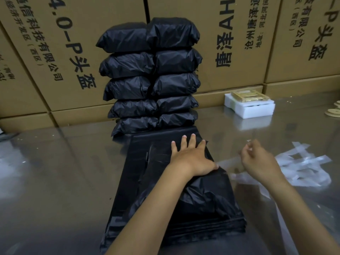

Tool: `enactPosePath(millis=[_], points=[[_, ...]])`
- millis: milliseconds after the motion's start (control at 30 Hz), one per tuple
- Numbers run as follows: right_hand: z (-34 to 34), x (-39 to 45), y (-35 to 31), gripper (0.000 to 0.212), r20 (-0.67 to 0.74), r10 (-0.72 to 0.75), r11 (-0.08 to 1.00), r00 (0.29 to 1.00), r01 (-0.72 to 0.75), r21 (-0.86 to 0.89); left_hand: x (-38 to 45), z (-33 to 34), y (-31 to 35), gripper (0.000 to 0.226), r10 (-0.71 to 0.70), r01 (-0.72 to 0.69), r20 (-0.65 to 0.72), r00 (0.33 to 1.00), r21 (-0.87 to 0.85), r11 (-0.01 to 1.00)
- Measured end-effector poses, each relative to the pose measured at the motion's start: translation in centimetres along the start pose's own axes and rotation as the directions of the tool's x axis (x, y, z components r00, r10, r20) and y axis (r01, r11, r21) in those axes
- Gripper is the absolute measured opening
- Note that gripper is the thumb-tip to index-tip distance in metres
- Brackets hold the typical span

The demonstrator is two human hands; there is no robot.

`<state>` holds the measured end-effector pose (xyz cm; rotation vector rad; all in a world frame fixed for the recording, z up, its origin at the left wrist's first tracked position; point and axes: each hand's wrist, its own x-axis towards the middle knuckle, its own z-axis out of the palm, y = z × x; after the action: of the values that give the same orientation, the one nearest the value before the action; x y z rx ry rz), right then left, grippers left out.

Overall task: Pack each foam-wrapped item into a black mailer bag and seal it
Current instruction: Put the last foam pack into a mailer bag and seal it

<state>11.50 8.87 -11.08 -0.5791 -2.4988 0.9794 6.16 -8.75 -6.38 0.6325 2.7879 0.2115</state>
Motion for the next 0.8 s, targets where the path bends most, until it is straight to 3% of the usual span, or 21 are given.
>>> enactPosePath(millis=[167, 467, 667, 800], points=[[0.1, -0.2, 2.1, 0.006, -0.114, -0.027, 0.995, 0.993, 0.015, -0.103, 0.4, -0.5, 0.6, 0.092, -0.054, 0.053, 0.044, 0.998, 0.019, 0.998], [-0.5, -0.1, 4.2, 0.010, -0.175, -0.108, 0.989, 0.979, 0.088, -0.121, 0.6, -0.5, 1.7, 0.095, -0.116, 0.115, 0.022, 0.993, 0.043, 0.992], [-1.8, 0.2, 5.2, 0.013, -0.123, 0.031, 0.982, 0.992, -0.053, -0.183, 0.6, -0.2, 1.9, 0.091, -0.125, 0.125, -0.006, 0.992, 0.044, 0.991], [-1.7, -0.1, 4.9, 0.013, -0.176, 0.064, 0.979, 0.982, -0.097, -0.180, 0.6, -0.2, 2.2, 0.093, -0.142, 0.142, -0.010, 0.990, 0.072, 0.987]])
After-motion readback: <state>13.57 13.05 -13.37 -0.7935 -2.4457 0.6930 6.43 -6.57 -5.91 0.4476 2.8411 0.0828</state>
